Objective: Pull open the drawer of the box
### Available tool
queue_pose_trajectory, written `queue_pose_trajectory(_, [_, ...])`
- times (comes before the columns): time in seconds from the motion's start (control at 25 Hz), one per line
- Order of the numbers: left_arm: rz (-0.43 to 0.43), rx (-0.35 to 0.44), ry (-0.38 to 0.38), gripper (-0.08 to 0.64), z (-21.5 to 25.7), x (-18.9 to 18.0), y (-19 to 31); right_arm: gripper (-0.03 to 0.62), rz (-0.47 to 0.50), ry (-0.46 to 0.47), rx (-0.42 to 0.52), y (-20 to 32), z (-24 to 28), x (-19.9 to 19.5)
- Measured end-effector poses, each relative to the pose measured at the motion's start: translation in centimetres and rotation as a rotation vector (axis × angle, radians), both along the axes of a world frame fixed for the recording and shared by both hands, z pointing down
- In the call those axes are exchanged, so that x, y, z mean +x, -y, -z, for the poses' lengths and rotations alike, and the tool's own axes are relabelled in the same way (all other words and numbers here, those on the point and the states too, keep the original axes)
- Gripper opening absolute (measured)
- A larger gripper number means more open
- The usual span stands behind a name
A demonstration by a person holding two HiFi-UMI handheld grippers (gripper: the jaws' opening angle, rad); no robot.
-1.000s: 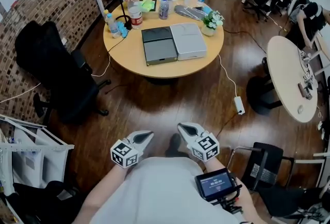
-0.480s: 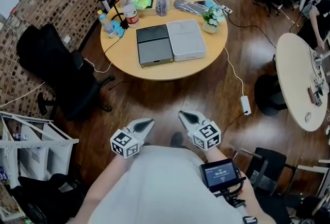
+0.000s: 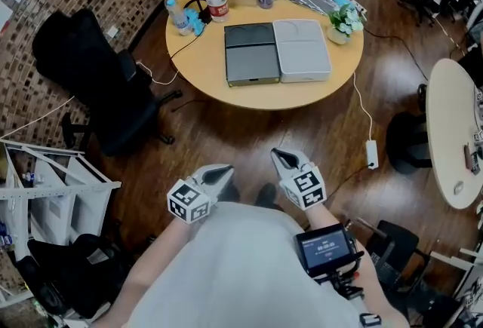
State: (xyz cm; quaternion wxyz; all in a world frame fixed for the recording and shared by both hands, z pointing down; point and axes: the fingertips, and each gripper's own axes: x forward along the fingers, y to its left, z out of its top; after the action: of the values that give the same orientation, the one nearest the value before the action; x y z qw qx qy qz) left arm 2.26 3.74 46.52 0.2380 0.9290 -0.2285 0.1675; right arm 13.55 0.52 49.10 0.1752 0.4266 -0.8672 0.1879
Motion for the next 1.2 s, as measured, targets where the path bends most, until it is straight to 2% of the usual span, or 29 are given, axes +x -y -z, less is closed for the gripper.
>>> queue_pose_trajectory(0.28, [-0.037, -0.005, -0.048, 0.006, 0.6, -3.5, 4.5, 0.006, -0.017, -0.161, 0.009, 4.6, -0.4, -3.1])
queue_pose_trajectory(0.52, [-0.061, -0.013, -0.085, 0.006, 0.3, -7.2, 7.8, 0.006, -0.026, -0.365, 0.034, 9.0, -1.3, -4.9])
queue_pose_trajectory(0.72, [-0.101, -0.012, -0.096, 0.006, 0.2, -9.3, 9.4, 0.006, -0.033, -0.49, 0.061, 11.2, -1.6, -6.1])
queue_pose_trajectory(1.04, [-0.086, -0.042, -0.1, 0.006, -0.3, -9.5, 10.8, 0.008, 0.082, -0.721, 0.08, 12.8, -3.7, -5.5])
queue_pose_trajectory(1.2, [-0.085, -0.027, -0.086, 0.006, -0.1, -8.5, 11.9, 0.008, 0.149, -0.824, 0.097, 14.9, -5.1, -4.4])
